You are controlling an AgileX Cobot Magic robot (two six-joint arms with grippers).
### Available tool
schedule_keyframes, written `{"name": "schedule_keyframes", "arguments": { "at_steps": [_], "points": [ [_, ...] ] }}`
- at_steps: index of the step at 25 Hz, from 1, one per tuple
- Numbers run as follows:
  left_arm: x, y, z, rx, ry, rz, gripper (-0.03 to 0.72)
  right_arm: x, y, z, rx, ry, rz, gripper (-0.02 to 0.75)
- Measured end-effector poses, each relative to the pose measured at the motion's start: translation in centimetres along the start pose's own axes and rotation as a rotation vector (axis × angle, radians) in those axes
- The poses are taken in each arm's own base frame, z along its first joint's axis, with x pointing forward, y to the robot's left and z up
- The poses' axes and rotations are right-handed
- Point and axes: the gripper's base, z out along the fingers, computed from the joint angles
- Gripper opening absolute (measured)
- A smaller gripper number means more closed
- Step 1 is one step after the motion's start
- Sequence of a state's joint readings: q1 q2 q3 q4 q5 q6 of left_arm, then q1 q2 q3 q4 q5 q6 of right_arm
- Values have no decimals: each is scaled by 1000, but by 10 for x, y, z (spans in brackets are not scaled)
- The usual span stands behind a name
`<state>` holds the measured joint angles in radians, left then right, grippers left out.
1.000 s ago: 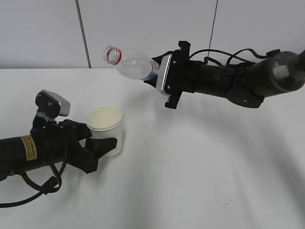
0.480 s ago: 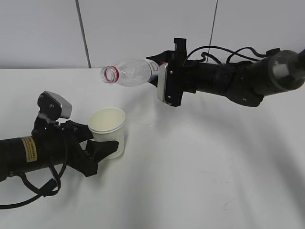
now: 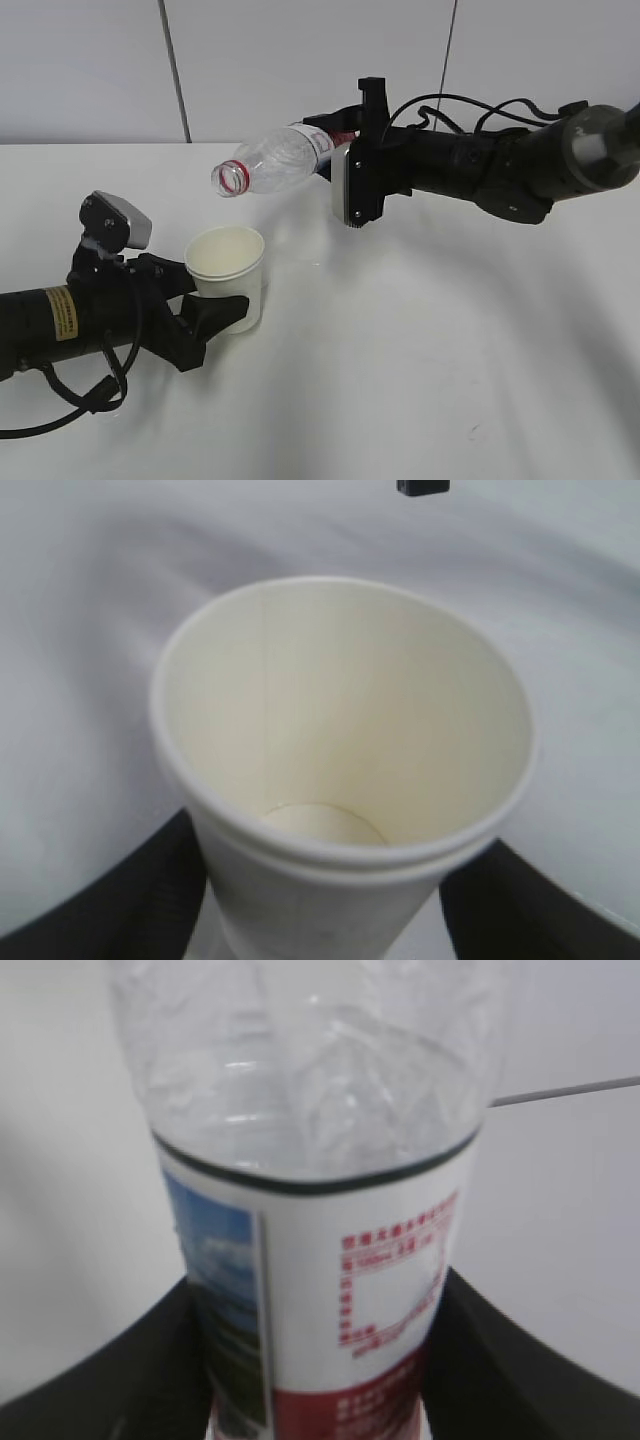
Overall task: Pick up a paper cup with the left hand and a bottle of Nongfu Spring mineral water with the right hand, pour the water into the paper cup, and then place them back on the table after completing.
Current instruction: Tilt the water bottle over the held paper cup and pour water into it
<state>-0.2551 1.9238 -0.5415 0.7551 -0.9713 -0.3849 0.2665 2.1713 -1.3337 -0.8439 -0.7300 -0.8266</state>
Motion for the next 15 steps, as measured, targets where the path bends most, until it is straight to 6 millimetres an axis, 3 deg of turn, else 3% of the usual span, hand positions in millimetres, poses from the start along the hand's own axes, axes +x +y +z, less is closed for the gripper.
{"name": "schedule_keyframes", "arguments": {
  "at_steps": [15],
  "points": [
    [-6,-3,0,31,-61,4,445,3,-4,0,39,36,-114,405]
  ]
}}
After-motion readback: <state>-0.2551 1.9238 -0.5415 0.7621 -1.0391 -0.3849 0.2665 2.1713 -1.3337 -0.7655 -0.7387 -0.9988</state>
